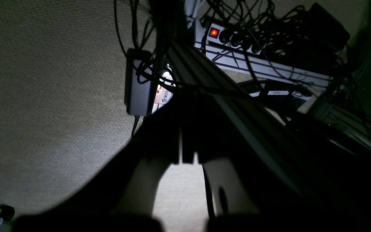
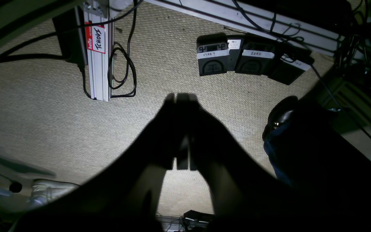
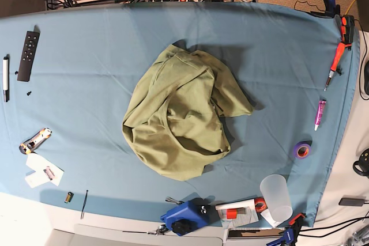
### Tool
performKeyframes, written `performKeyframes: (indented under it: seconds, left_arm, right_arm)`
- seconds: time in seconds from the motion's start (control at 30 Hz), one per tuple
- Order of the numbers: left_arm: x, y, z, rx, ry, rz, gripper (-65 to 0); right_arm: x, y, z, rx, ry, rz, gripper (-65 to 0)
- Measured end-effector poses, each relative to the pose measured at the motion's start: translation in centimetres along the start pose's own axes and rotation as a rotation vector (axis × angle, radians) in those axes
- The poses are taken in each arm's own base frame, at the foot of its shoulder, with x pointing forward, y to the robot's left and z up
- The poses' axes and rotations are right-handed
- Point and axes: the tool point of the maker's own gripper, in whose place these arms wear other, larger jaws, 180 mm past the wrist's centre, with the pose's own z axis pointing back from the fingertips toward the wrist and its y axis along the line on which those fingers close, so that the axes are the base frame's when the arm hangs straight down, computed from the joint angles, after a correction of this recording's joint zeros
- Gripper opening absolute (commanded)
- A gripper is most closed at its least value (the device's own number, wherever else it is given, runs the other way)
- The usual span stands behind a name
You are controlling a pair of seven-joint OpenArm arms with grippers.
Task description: Layout the t-shirt on the table in an organized manner, then fold the t-shirt properly
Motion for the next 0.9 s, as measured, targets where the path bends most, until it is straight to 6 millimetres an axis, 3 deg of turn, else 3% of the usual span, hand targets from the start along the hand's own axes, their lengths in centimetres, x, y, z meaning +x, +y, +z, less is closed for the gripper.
performKeyframes:
  seconds: [0.67, 0.8, 0.9]
  left_arm:
    - [-0.1, 0.1, 0.0, 0.001, 0.001, 0.000, -65.0]
    - [-0.9, 0.8, 0.6, -0.045, 0.009, -0.007, -65.0]
    - [-1.7, 2.8, 1.5, -0.054, 0.013, -0.021, -65.0]
  right_arm:
    - [-0.5, 0.0, 0.0, 0.000, 0.027, 0.000, -65.0]
    - [-1.1, -0.2, 0.0, -0.002, 0.060, -0.004, -65.0]
    - [-1.5, -1.0, 0.1, -0.009, 0.071, -0.014, -65.0]
